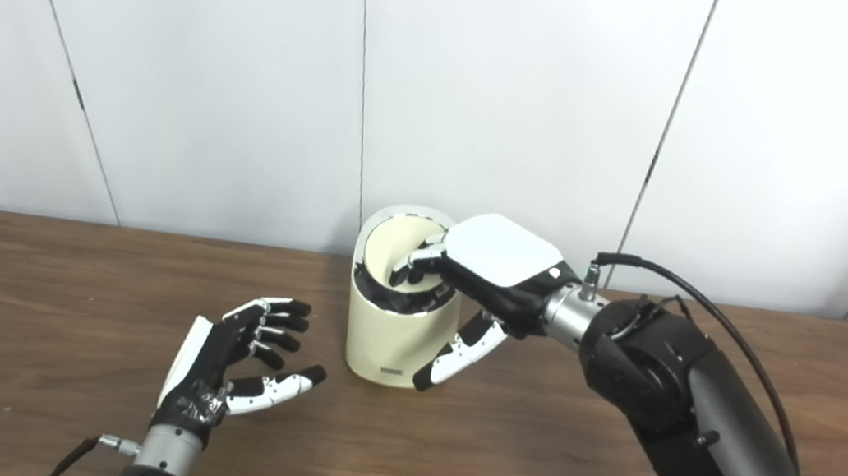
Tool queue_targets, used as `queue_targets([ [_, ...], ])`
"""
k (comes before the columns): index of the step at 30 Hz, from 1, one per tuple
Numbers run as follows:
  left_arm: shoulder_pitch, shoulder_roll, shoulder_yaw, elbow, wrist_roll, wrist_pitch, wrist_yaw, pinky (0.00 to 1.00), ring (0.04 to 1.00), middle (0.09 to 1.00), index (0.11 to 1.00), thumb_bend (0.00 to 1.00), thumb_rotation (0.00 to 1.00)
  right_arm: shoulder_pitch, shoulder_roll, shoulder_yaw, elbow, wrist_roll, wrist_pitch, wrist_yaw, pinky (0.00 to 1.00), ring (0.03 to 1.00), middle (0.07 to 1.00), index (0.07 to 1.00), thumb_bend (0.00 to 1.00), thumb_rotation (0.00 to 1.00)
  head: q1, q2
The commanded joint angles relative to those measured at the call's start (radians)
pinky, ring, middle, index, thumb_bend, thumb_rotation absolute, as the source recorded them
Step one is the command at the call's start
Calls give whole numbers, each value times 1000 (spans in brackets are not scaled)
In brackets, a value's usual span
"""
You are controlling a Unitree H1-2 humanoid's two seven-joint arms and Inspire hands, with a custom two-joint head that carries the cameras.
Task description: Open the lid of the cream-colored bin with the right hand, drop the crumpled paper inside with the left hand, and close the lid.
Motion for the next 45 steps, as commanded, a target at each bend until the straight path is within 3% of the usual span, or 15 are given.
queue_targets([
  [1, -23, -3, -2, -44, 13, -7, 8, 519, 620, 688, 713, 704, 102, 2, 1, 43, 17, -4, -7, 76, 885, 857, 728, 758, 774, 535, 3, 7],
  [17, -32, 6, 4, -40, 3, -12, 4, 512, 615, 681, 709, 711, 107, 8, -10, 46, 16, 1, 14, 86, 901, 866, 731, 764, 761, 533, 1, 6],
  [24, -36, 9, 3, -30, 3, -18, 4, 506, 612, 685, 710, 703, 90, -20, -17, -16, -30, 40, 68, 86, 865, 890, 756, 781, 710, 541, 0, -2],
  [34, -43, 16, 4, -33, -4, -14, -4, 520, 617, 690, 712, 705, 90, -33, 9, -166, -45, 155, 144, 27, 762, 864, 796, 806, 687, 509, 0, -3],
  [37, -43, 18, 5, -33, -8, -15, -5, 513, 613, 686, 711, 707, 83, -28, 15, -206, -32, 177, 149, -6, 696, 823, 810, 817, 690, 545, -2, -3],
  [45, -42, 21, 2, -35, -3, -14, -7, 513, 613, 684, 711, 704, 82, 18, 28, -258, -13, 182, 161, -94, 642, 804, 825, 822, 724, 543, -3, 0],
])
